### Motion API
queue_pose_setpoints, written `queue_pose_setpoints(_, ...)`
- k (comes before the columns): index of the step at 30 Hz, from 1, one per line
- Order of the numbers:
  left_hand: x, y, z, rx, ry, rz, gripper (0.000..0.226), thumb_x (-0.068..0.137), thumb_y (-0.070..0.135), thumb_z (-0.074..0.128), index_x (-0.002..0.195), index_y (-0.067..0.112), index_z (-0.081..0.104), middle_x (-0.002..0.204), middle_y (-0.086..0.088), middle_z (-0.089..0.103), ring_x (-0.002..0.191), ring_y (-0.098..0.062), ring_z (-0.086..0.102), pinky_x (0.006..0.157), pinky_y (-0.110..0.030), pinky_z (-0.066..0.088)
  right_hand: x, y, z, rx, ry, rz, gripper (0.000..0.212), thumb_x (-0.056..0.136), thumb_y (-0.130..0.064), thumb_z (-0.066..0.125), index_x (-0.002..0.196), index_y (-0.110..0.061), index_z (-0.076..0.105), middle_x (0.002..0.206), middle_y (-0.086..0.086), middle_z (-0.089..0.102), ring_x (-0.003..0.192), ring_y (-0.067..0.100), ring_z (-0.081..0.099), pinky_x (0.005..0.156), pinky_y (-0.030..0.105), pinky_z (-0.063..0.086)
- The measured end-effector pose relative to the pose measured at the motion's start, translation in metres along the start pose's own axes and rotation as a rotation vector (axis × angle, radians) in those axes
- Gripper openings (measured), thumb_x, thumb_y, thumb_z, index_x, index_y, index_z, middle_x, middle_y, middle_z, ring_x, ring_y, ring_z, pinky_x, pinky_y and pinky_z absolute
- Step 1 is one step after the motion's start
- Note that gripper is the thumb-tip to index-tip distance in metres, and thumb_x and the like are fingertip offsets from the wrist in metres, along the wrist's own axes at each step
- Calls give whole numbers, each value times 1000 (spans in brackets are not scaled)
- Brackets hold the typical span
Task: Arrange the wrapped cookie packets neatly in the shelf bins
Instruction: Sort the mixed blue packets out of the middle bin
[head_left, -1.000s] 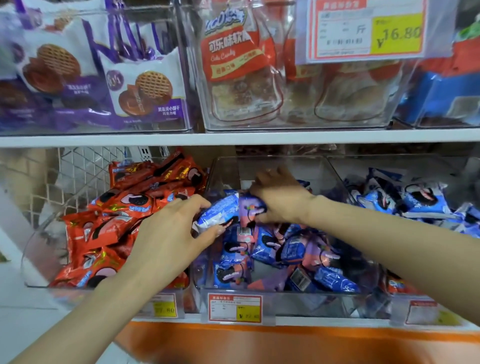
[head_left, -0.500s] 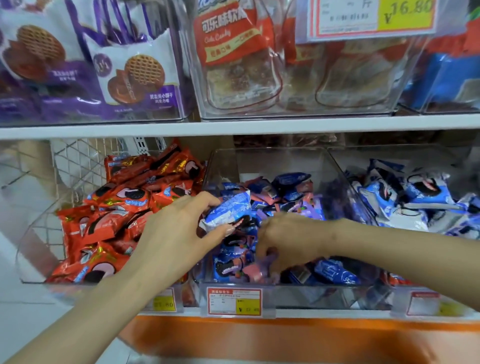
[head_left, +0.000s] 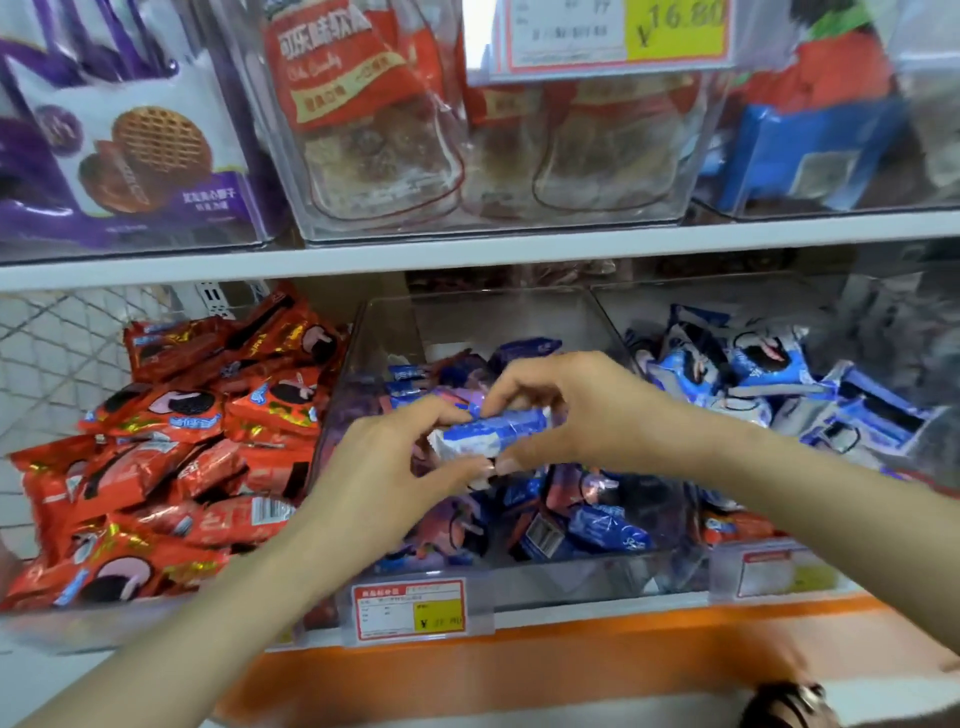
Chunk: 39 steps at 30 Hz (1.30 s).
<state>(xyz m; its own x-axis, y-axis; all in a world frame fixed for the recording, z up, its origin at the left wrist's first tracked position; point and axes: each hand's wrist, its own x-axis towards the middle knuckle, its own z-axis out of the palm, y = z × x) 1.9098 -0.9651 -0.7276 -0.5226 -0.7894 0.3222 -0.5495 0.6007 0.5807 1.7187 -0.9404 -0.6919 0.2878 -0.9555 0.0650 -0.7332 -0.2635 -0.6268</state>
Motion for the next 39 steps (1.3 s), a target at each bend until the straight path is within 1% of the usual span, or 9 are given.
queue_pose_setpoints(3,14,5,9,-131,-63,-12,29,77,29,71,101,30,54,85,16,64,66,7,55,59,-9,39,-21,12,-19,-108,165,97,26,70,-28,80,87,-33,61,78,-12,61,64,-2,51,58,12,38)
queue_pose_setpoints(6,33,2,27,-6,-280,143,33,79,39,69,108,33,55,110,20,59,100,4,52,87,-25,44,-43,26,-36,12,376,169,25,66,-31,80,84,-28,62,78,-7,65,64,3,54,61,19,41)
queue_pose_setpoints(8,44,4,47,120,-448,324,46,80,41,69,123,33,53,128,17,50,119,0,40,101,-20,29,-56,32,-39,85,466,196,27,63,-34,78,84,-27,63,77,-4,66,66,13,56,64,31,44)
queue_pose_setpoints(11,56,6,79,314,-571,528,59,80,44,67,135,35,45,145,12,34,131,-6,23,101,-19,11,-69,36,-37,119,544,209,25,63,-33,78,83,-27,63,83,0,67,73,18,60,67,33,46)
queue_pose_setpoints(19,66,-5,72,607,-551,541,45,82,58,57,120,33,57,131,10,42,117,-14,37,81,-29,19,-75,41,-37,165,543,190,24,68,-29,79,86,-26,64,80,-2,64,75,21,57,65,31,43)
queue_pose_setpoints(26,54,-20,13,874,-678,337,48,84,56,53,128,37,46,140,19,29,130,-4,24,85,-29,19,-79,40,-38,165,520,166,24,65,-36,76,84,-30,63,81,-7,64,76,16,59,69,32,45)
queue_pose_setpoints(31,55,-12,7,998,-649,272,52,85,47,58,131,30,41,134,12,38,128,-9,30,98,-32,25,-78,38,-40,162,541,148,23,68,-33,78,86,-29,64,81,-6,64,69,12,56,61,26,44)
queue_pose_setpoints(36,46,-17,28,862,-343,162,52,83,58,53,119,23,39,125,6,50,119,-14,43,90,-28,31,-79,44,-44,164,578,159,22,69,-31,78,86,-29,65,86,-4,67,75,13,58,70,29,45)
queue_pose_setpoints(39,42,-25,36,704,-469,101,71,71,83,33,115,30,48,118,9,47,111,-11,39,85,-28,31,-79,48,-45,165,575,176,21,69,-31,79,84,-30,64,88,-4,68,83,17,61,75,35,47)
